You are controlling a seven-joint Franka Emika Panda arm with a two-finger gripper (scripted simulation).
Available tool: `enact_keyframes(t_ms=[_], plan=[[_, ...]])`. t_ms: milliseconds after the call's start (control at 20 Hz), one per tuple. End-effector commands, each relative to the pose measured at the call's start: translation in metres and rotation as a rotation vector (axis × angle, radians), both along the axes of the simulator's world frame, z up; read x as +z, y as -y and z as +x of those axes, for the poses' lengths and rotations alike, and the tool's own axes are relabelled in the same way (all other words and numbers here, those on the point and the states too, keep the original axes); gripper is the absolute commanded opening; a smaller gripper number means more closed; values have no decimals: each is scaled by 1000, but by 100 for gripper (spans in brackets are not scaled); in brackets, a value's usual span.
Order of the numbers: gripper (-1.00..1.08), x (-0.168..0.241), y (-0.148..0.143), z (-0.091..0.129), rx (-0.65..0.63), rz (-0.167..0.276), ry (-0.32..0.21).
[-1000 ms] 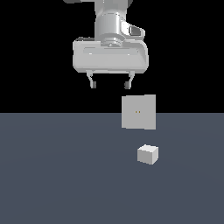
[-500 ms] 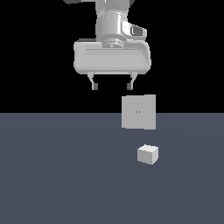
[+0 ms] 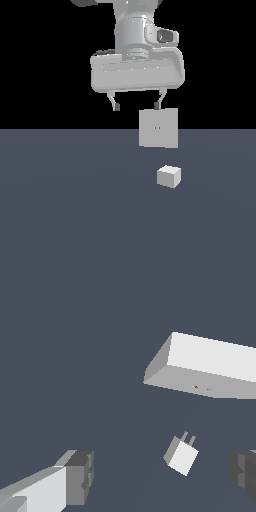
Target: Plug the charger into the wall socket.
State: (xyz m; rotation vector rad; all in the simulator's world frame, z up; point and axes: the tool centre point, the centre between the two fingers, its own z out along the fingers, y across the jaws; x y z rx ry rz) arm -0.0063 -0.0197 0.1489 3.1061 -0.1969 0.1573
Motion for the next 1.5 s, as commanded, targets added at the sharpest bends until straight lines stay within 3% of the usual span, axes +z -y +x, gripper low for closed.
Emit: enact_keyframes(t_ms=[0,850,1450], plan=[[100,-8,6,-5,-49,-7,24],[100,-61,44,-42,-380,-58,189],[100,-84,56,-56,-512,-84,253]])
